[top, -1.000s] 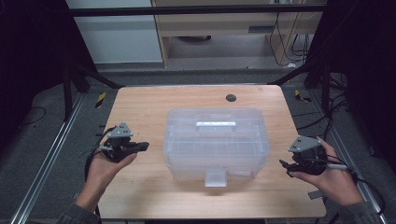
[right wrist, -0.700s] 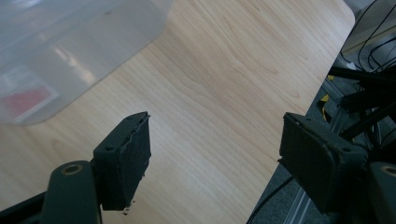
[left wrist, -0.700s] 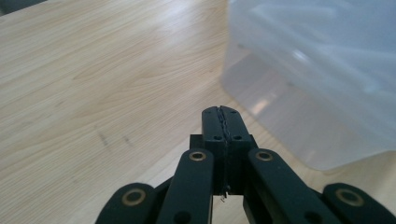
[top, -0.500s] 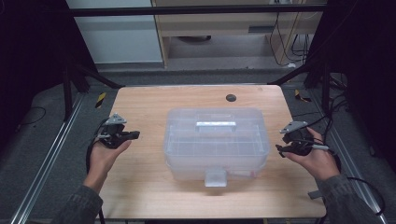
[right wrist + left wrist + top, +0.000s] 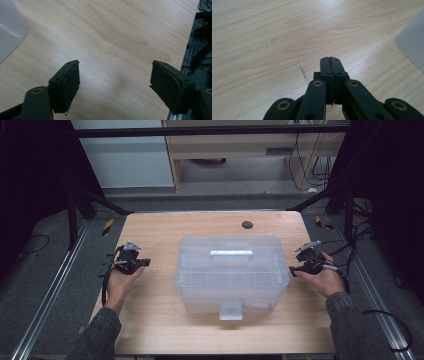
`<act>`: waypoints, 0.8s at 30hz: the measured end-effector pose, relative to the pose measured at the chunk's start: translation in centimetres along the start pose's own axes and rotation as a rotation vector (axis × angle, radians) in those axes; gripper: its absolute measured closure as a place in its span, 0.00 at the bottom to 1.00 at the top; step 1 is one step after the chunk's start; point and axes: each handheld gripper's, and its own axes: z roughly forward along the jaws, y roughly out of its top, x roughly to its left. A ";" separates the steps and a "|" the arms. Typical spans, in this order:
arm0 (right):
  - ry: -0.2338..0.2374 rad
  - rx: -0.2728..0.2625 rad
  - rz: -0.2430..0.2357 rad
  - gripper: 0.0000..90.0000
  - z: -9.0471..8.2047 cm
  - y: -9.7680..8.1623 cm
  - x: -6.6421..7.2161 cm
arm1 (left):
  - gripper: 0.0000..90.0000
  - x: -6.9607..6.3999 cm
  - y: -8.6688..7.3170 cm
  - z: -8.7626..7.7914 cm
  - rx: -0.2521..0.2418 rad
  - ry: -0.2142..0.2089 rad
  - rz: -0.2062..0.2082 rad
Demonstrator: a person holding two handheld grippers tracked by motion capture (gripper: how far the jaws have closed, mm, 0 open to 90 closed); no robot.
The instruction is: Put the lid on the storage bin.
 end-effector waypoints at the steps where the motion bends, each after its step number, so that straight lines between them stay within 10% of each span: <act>1: 0.000 0.000 0.000 0.26 0.0 0.0 0.0 | 1.00 0.0 0.0 0.0 0.000 0.000 0.000; 5: -0.010 -0.030 0.078 0.22 0.9 0.0 -0.6 | 0.98 0.5 -0.5 0.8 -0.027 0.020 -0.032; 12: -0.001 -0.076 0.206 0.17 2.0 -0.4 -1.2 | 0.51 1.0 -1.2 1.9 -0.057 0.080 -0.092; 24: 0.016 -0.104 0.267 0.15 3.3 -1.2 -0.6 | 0.35 0.8 -2.5 3.6 -0.024 0.101 -0.101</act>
